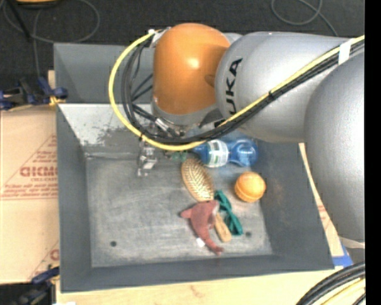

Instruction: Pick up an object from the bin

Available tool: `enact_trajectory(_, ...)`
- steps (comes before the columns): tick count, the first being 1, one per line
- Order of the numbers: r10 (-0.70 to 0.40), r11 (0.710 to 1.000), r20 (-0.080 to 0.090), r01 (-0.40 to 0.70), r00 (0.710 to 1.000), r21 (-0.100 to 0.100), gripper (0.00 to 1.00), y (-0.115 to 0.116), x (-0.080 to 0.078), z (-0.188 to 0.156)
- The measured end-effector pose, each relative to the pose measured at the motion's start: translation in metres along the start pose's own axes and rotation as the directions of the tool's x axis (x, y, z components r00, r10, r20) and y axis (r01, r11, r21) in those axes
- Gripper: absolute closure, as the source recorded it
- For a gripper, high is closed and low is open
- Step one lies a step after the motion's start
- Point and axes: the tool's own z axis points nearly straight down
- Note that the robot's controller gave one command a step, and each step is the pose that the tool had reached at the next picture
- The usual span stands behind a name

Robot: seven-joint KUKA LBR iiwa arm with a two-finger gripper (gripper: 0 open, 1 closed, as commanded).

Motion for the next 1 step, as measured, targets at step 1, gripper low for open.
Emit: enact_trajectory(1,-0.131,0.991,-0.008,0.131,0.991,0.001,1.0,-0.0029,0.0071,0.0191)
